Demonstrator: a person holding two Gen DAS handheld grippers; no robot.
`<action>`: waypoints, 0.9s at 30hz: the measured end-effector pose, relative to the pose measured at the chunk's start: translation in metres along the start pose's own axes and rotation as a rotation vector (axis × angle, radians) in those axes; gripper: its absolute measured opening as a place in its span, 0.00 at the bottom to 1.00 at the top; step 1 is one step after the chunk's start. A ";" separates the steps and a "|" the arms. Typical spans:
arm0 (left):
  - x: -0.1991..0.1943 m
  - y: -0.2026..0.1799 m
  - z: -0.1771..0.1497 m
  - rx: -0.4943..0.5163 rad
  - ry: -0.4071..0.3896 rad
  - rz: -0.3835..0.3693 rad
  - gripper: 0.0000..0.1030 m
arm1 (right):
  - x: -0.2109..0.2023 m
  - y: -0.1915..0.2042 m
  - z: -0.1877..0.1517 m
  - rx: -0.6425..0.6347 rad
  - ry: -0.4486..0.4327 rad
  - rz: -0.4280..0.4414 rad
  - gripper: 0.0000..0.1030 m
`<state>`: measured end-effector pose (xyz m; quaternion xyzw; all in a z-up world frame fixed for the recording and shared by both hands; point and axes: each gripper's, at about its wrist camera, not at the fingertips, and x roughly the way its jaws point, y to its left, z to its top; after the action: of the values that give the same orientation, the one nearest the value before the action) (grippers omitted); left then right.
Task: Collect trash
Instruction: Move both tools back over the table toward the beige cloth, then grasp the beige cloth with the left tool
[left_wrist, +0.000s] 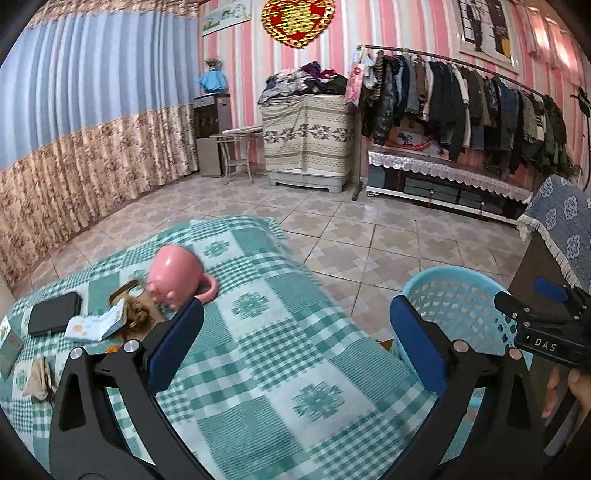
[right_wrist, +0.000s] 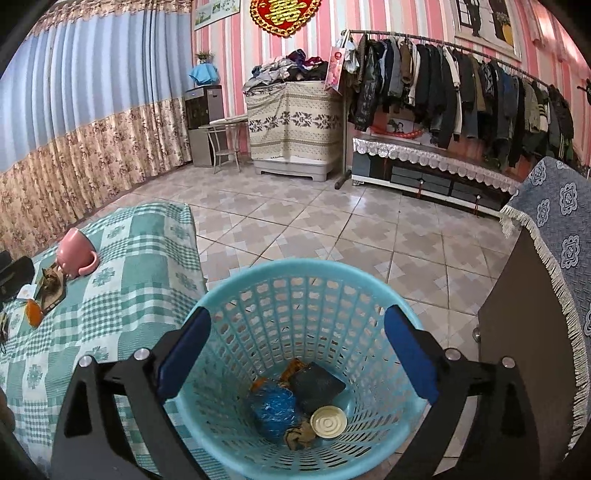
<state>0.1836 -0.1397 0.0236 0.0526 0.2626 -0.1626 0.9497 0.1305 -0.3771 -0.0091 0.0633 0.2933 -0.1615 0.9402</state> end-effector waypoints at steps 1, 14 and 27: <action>-0.002 0.006 -0.003 -0.013 0.004 0.000 0.95 | -0.002 0.005 -0.002 -0.005 -0.007 -0.003 0.90; -0.016 0.129 -0.059 -0.120 0.082 0.135 0.95 | -0.001 0.090 -0.024 -0.099 -0.013 0.082 0.90; -0.003 0.312 -0.105 -0.277 0.191 0.373 0.94 | 0.007 0.154 -0.042 -0.215 0.032 0.143 0.90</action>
<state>0.2351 0.1745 -0.0604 -0.0153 0.3566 0.0589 0.9323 0.1664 -0.2252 -0.0439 -0.0144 0.3185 -0.0608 0.9459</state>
